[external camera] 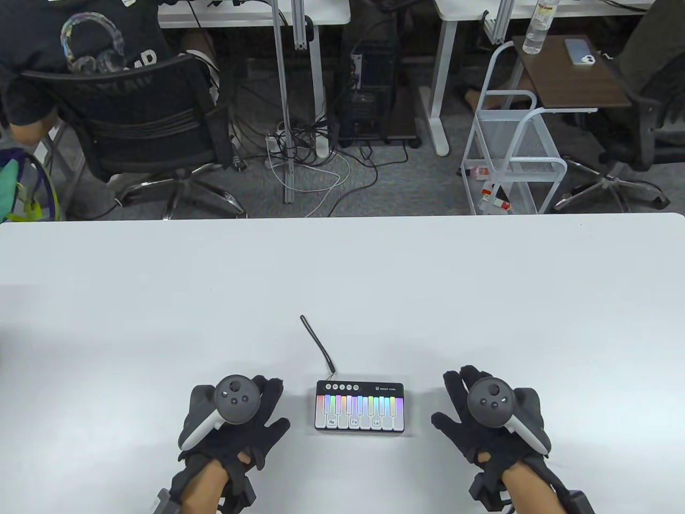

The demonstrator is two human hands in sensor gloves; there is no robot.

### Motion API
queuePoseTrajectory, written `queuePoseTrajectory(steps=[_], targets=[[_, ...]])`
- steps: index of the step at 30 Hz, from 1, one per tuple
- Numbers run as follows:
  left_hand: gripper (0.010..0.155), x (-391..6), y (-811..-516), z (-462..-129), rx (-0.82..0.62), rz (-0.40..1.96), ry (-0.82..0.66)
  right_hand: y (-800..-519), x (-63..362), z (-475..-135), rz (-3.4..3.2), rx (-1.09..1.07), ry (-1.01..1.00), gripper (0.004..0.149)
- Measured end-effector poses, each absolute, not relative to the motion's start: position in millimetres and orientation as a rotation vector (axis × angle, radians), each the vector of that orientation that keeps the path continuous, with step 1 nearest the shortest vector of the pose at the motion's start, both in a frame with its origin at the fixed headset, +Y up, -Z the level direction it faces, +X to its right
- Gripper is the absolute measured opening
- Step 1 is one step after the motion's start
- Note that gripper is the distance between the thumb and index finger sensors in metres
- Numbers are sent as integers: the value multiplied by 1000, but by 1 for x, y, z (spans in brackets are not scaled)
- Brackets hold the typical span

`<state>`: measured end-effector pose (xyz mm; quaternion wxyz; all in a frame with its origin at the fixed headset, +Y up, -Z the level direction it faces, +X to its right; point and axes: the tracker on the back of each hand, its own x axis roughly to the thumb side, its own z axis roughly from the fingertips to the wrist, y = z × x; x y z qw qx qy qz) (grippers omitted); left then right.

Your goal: Press Re-Fa-La on toy piano

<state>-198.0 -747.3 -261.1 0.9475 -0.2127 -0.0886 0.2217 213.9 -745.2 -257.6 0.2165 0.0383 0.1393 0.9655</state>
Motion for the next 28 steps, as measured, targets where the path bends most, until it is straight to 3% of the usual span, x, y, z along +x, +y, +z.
queuePoseTrajectory(steps=[28], targets=[[76,-197,-747,-261,-434,451,-182,-743,215,-256,2672,95,396,80]])
